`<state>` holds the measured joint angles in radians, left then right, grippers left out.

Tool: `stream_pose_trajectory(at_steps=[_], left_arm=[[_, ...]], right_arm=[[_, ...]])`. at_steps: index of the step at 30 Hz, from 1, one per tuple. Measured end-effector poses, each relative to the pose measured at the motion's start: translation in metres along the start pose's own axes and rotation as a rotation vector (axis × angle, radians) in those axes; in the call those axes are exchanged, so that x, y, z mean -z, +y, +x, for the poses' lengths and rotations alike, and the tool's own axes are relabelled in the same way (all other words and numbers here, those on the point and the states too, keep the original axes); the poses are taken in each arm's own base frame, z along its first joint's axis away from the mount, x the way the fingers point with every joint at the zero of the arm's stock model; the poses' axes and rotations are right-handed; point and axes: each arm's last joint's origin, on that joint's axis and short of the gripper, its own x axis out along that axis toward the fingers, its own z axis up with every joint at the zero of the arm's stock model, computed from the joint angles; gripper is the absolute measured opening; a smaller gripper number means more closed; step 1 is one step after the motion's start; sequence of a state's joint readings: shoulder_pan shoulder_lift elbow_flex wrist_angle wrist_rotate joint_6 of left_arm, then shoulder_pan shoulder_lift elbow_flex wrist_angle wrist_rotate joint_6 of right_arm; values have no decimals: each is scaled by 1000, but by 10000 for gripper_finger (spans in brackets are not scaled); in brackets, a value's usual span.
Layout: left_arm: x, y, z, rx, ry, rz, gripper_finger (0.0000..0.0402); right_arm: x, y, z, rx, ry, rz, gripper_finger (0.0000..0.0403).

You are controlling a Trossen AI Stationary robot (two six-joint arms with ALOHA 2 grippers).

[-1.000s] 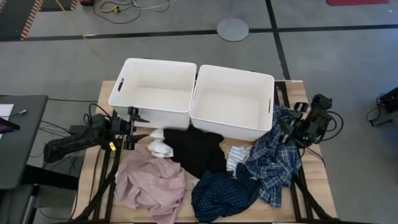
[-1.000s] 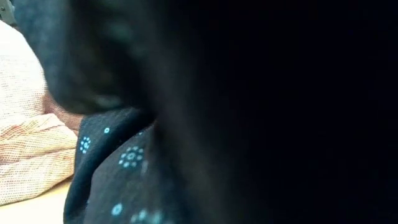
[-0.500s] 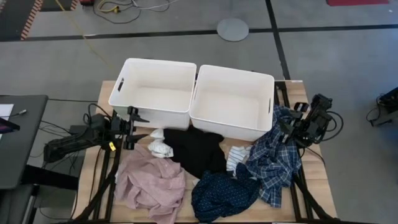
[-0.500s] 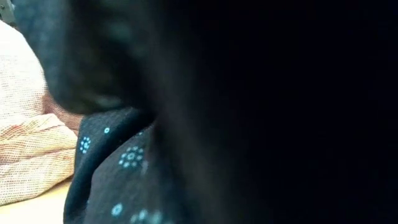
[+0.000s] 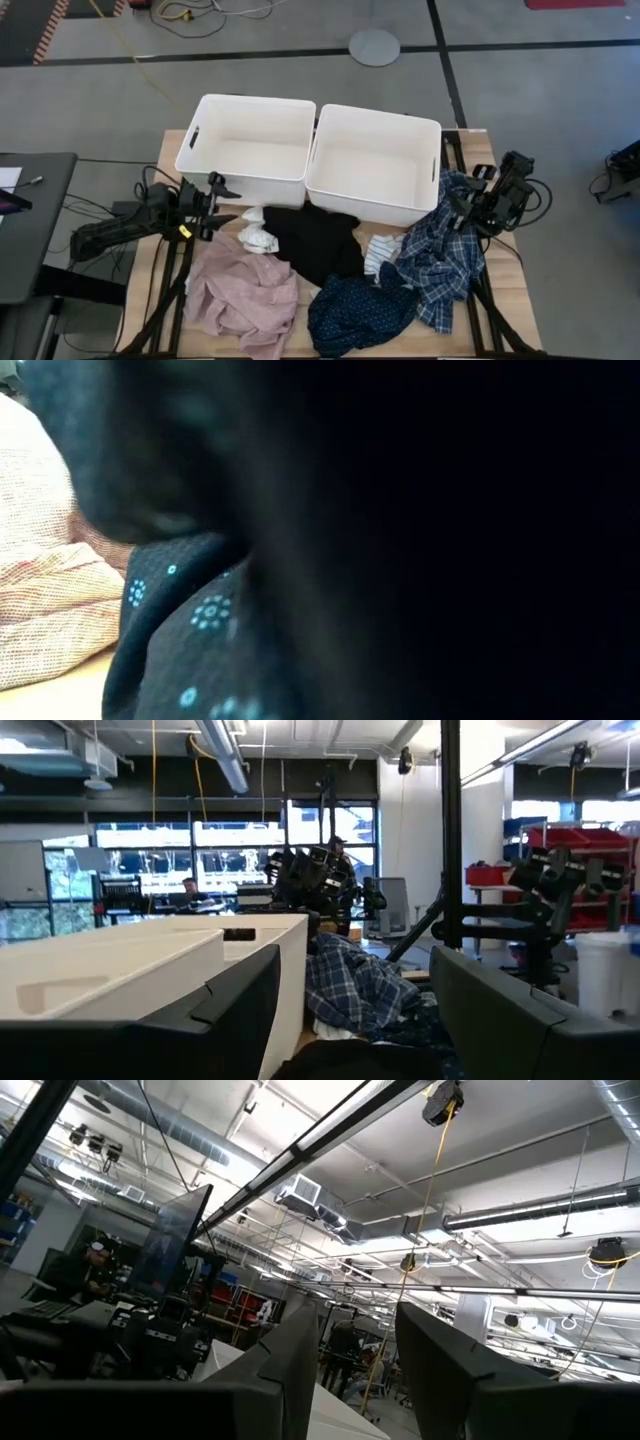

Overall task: Sort clothes
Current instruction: Put the white socks into the right white laundry bin

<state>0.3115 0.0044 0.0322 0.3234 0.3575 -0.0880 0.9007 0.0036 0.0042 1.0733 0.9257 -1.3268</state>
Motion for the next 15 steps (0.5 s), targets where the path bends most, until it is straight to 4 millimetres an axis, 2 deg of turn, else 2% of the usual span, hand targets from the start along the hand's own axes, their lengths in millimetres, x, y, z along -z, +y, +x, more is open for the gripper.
stream_pose_trajectory(at_steps=[11, 15], left_arm=[[-1, 0, 0, 10, -9, -117, 251], [-10, -3, 0, 84, -83, -164, 251]], right_arm=[[0, 0, 0, 0, 0, 0, 154], [0, 0, 0, 0, 0, 1, 154]])
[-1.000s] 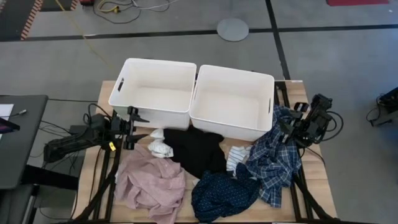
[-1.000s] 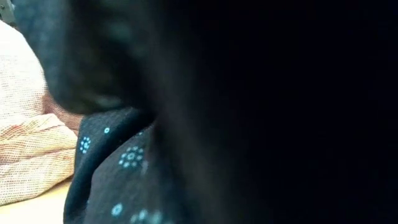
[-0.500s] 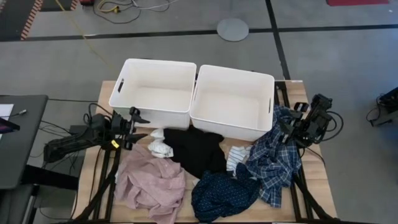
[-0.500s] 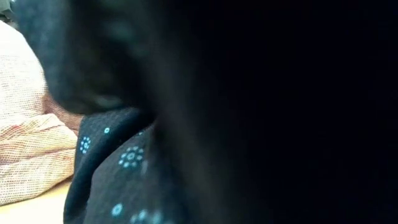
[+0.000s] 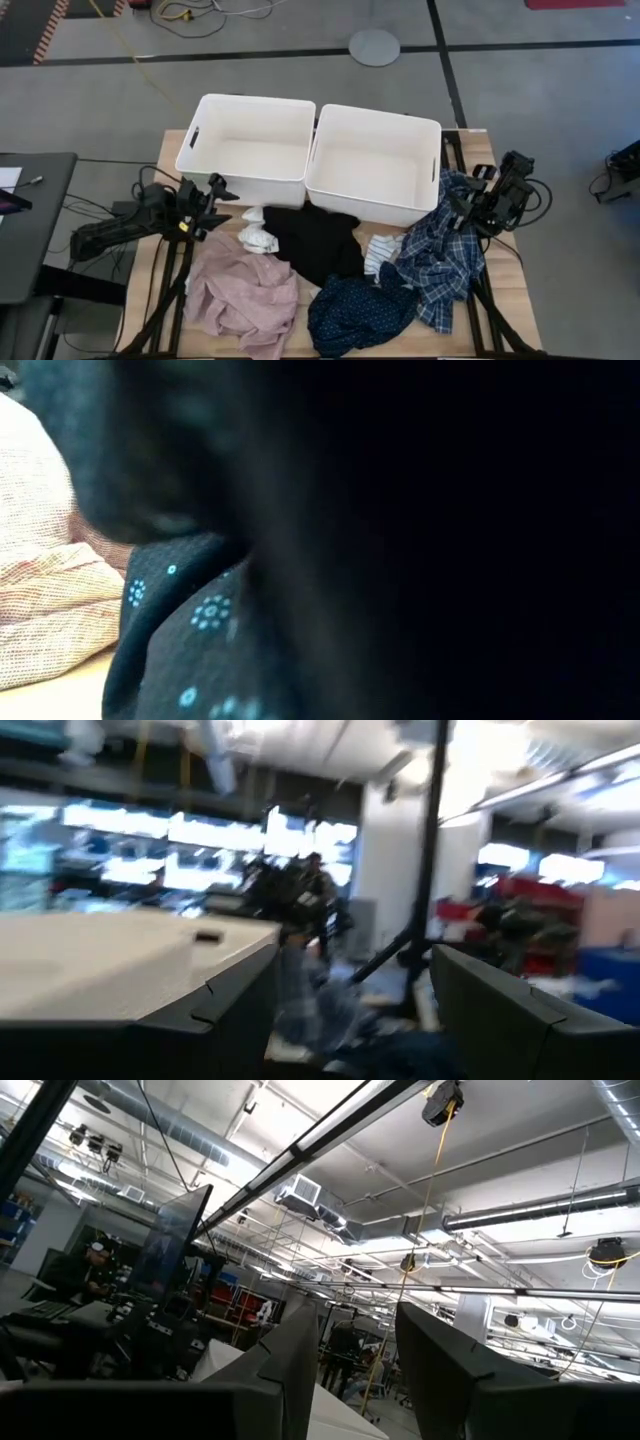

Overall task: Sort clothes
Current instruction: Put the white socks into the right white laundry bin

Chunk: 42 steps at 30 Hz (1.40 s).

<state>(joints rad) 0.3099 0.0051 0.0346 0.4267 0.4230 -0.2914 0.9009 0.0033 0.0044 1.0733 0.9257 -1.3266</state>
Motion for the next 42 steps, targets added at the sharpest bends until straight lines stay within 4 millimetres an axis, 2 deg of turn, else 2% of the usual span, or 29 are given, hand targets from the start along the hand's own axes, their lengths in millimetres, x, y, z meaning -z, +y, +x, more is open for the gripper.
stream_pose_trajectory(at_steps=[3, 8, 13, 18, 21, 24, 28, 33, 37, 42], left_arm=[[-13, -7, 1, 98, -75, -41, 251], [-50, -23, -3, 239, -298, -27, 251], [-86, -36, -8, 305, -450, 119, 251], [-126, -42, 7, 293, -383, 194, 251], [-145, -40, 30, 283, -234, 194, 251], [-154, -34, 58, 254, -54, 205, 251], [-152, -24, 95, 213, 158, 206, 251], [-129, -21, 131, 195, 421, 190, 251], [-104, -32, 150, 169, 554, 261, 251], [-86, -62, 160, 65, 754, 384, 251]], right_arm=[[0, 0, 0, 0, 0, -1, 154], [0, 0, 0, 0, 0, -1, 154], [0, 0, 0, 0, 0, -1, 154], [0, 0, 0, 0, 0, 0, 154], [0, 0, 0, 0, 0, -1, 154], [0, 0, 0, 0, 0, 0, 154], [0, 0, 0, 0, 0, -1, 154], [0, 0, 0, 0, 0, -1, 154], [0, 0, 0, 0, 1, -1, 154], [0, 0, 0, 0, 0, -1, 154]])
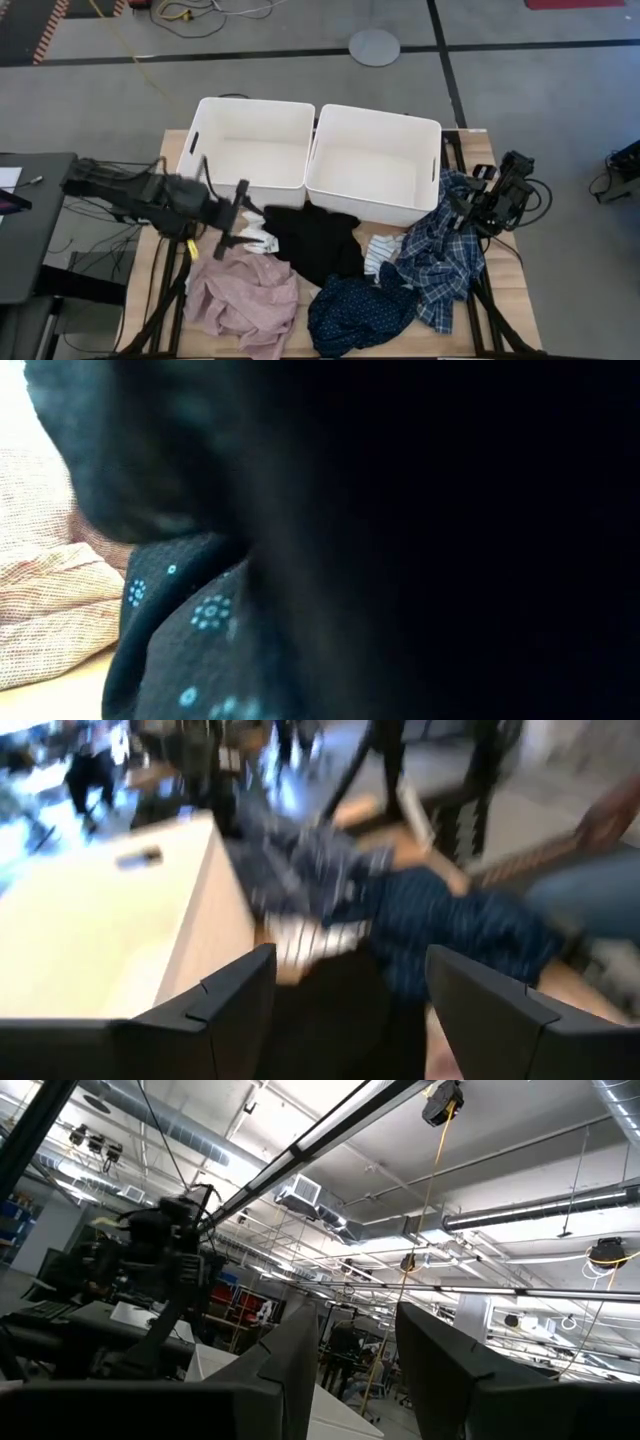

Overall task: Sort clothes
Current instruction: Put the white socks into the right white laundry bin

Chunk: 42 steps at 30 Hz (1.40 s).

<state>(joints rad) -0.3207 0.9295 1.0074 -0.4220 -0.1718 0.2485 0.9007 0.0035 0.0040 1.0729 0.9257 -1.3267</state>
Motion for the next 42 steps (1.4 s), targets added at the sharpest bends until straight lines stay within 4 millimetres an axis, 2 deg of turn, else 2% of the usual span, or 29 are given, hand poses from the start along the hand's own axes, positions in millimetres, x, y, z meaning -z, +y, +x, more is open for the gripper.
stream_pose_trajectory(at_steps=[4, 7, 10, 18, 23, 32, 42], left_arm=[[6, -29, 9, -58, 155, 20, 251], [18, -44, 13, -101, 296, 1, 251], [31, -54, 19, -144, 402, -50, 251], [65, -74, 41, -182, 539, -106, 251], [80, -80, 48, -205, 573, -148, 251], [93, -94, 48, -192, 549, -215, 251], [124, -104, 56, -219, 486, -306, 251]], right_arm=[[0, 0, 0, 0, 0, 0, 154], [0, 0, 0, 0, 0, 0, 154], [0, 0, 0, 0, 0, 0, 154], [0, 0, 0, 0, 0, 1, 154], [0, 0, 0, 0, 0, 1, 154], [0, 0, 0, 0, 0, 0, 154], [0, 0, 0, 0, 0, 1, 154]])
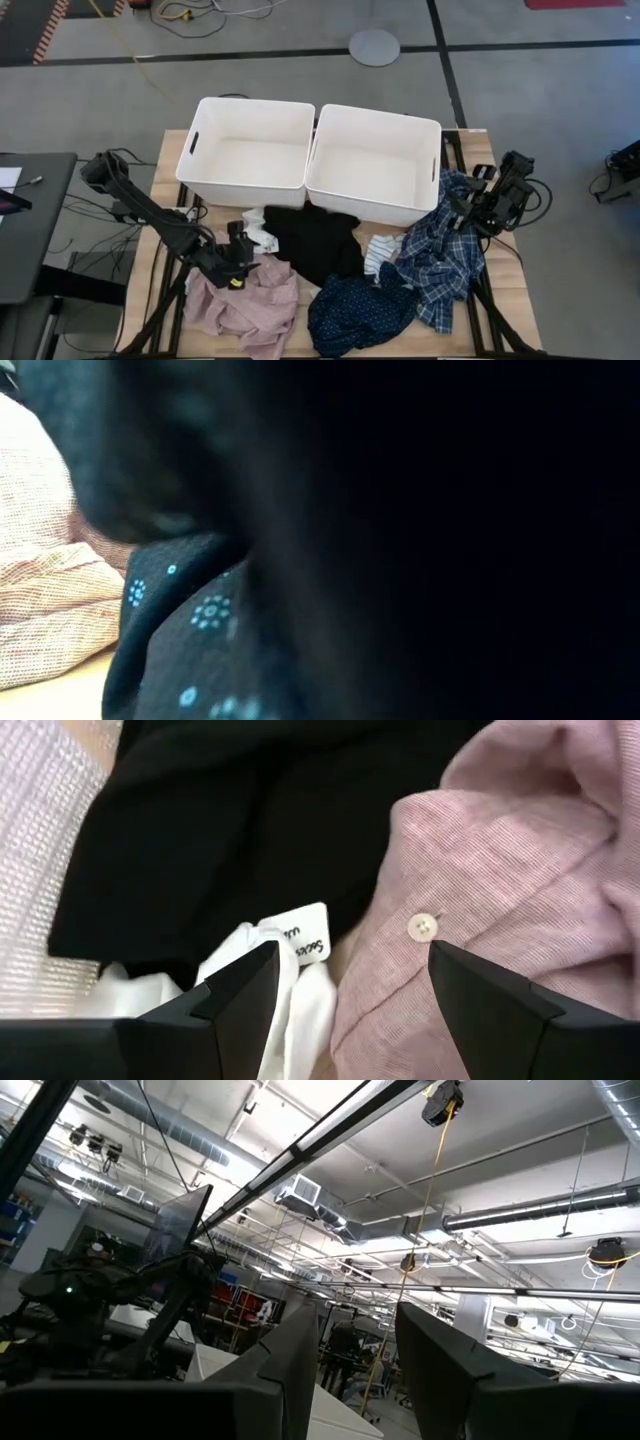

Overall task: Sort clothes
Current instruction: Put the white socks into the right white laundry bin

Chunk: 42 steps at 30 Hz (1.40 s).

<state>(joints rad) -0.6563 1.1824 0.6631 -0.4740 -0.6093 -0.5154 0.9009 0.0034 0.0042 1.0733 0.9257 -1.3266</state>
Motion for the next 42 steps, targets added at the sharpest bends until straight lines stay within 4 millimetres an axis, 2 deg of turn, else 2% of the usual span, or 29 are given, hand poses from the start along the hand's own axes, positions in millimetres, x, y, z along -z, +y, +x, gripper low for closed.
stream_pose_trajectory(at_steps=[17, 42], left_arm=[[25, 3, 18, -44, -92, -124, 251], [24, 15, 25, -110, -67, -135, 251]], right_arm=[[0, 0, 0, 0, 0, 0, 154], [0, 0, 0, 0, 0, 0, 154]])
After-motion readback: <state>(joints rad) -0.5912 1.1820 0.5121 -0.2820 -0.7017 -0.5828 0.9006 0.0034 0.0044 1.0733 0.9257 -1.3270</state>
